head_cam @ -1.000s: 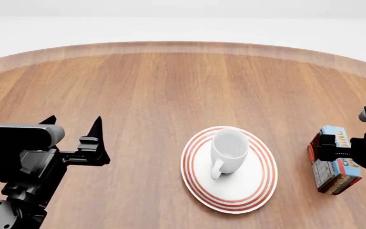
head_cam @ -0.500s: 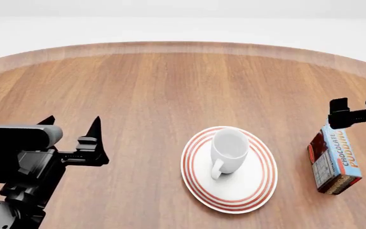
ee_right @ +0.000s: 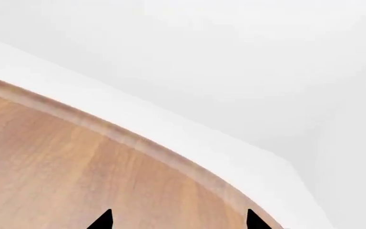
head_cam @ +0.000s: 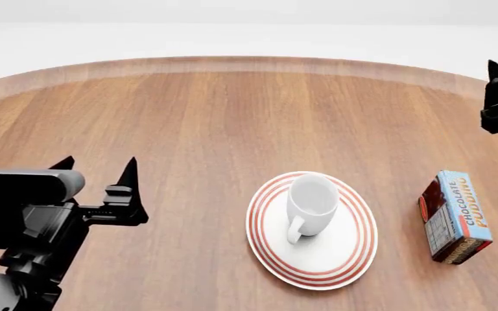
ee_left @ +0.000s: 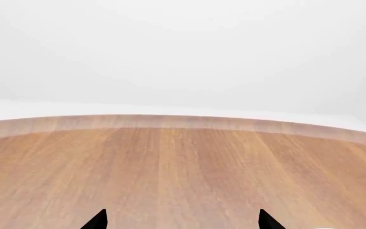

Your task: Pick up the white mug and put it on the plate, and put the chocolate pudding to the right of the plate.

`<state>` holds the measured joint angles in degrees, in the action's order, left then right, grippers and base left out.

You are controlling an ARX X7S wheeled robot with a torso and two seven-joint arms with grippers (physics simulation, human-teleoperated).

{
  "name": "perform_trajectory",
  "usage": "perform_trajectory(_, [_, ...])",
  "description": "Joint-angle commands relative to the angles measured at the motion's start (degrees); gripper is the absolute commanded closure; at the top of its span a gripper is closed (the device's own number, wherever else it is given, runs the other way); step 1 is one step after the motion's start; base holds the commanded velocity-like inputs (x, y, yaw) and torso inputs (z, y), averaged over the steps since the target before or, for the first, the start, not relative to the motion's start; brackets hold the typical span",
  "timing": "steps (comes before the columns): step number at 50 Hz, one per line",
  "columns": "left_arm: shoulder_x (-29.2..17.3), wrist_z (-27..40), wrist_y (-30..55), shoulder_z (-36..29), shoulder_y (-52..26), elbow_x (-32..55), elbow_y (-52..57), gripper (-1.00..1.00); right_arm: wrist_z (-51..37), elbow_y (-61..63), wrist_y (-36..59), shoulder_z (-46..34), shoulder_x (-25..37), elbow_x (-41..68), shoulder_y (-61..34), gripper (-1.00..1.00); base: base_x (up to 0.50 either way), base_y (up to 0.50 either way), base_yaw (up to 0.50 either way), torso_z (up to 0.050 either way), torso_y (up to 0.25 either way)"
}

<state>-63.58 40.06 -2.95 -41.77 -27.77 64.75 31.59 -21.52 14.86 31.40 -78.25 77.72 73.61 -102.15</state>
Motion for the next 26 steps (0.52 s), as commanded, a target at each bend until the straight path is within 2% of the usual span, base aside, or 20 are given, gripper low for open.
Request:
perform_trajectory(1, [0.63, -0.34, 2.09, 1.68, -0.37, -0.75, 1.66, -1.0, -5.16, 17.06, -5.67, 4.64, 8.81, 1.77, -2.97, -1.0, 0.0, 0.0, 0.0, 0.0, 0.0])
perform_trajectory(5, [0.04, 0.26, 2.1, 1.92, -0.29, -0.89, 2.44, -1.0, -7.0, 21.95, -10.18, 4.56, 12.03, 1.64, -2.42, -1.0, 0.0, 0.0, 0.0, 0.0, 0.0])
perform_trajectory(18, [-1.34, 1.12, 0.42, 2.46, 1.36, -2.54, 3.91, -1.0, -13.91, 29.91, -11.41, 5.55, 12.28, 1.61, -2.65, -1.0, 0.0, 0.0, 0.0, 0.0, 0.0])
perform_trajectory(26, [-5.0, 4.91, -1.59, 3.73, 3.69, -6.33, 6.98, -1.0, -20.97, 34.68, -16.97, 4.34, 12.28, -0.17, -1.0, -1.0, 0.0, 0.0, 0.0, 0.0, 0.0])
